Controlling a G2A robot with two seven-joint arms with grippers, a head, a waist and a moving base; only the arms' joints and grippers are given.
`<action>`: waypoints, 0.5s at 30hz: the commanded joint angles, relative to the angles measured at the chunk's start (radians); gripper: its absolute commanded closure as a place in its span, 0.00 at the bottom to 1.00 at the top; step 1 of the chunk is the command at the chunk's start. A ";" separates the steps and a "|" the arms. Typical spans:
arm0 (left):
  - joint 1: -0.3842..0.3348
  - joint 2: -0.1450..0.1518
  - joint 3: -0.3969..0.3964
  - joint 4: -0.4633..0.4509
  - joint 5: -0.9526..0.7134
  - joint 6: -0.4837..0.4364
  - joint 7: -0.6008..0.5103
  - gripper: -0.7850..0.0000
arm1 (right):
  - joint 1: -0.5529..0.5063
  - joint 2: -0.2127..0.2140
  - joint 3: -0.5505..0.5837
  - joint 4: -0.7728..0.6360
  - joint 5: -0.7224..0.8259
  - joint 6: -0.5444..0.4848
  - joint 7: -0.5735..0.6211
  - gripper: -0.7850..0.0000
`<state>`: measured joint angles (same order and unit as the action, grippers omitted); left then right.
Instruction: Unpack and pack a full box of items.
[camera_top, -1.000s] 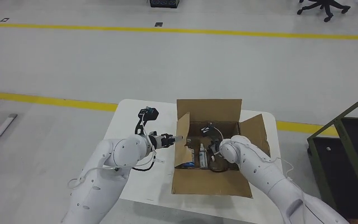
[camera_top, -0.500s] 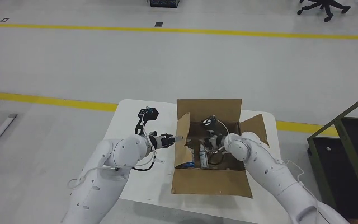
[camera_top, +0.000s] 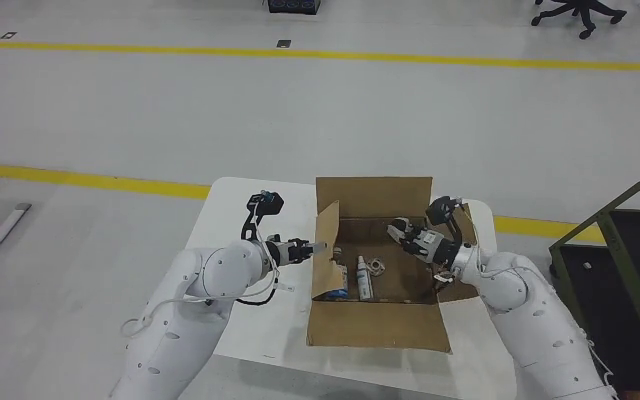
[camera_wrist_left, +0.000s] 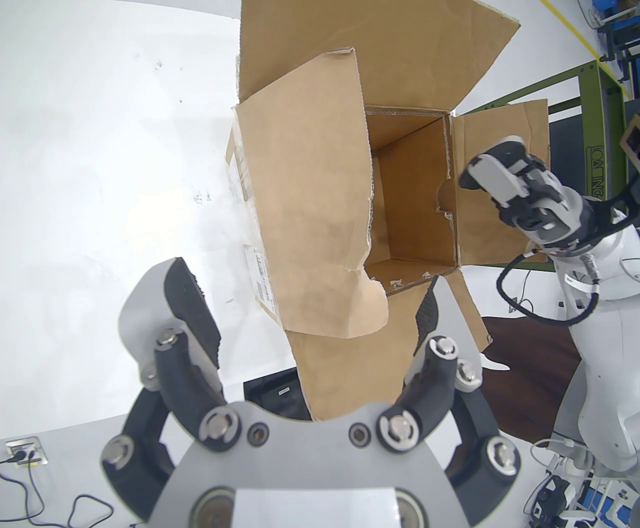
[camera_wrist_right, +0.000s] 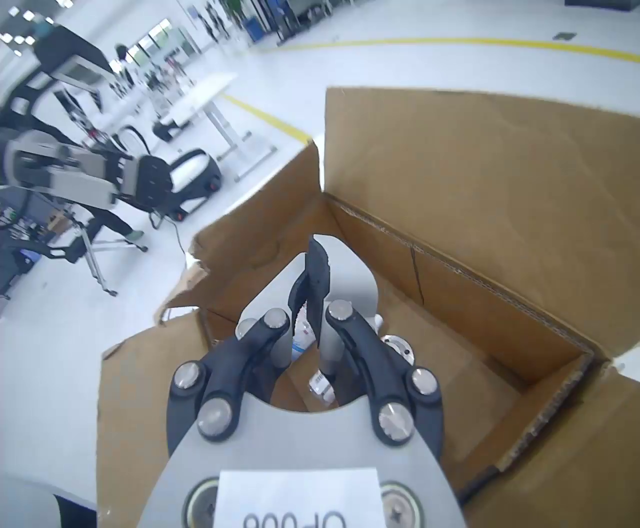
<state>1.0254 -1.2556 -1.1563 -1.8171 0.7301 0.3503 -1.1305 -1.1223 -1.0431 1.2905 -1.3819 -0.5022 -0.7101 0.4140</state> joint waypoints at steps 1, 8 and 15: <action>0.000 0.000 0.000 0.000 0.000 0.000 0.000 0.00 | -0.026 0.004 0.033 0.003 0.047 -0.070 -0.044 1.00; 0.000 0.000 0.000 0.000 0.000 0.000 0.000 0.00 | -0.047 0.008 0.054 0.016 0.082 -0.125 -0.067 1.00; 0.000 0.000 0.000 0.000 0.000 0.000 0.000 0.00 | -0.047 0.008 0.054 0.016 0.082 -0.125 -0.067 1.00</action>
<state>1.0254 -1.2556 -1.1563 -1.8171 0.7301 0.3503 -1.1305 -1.1688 -1.0347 1.3447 -1.3657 -0.4203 -0.8347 0.3470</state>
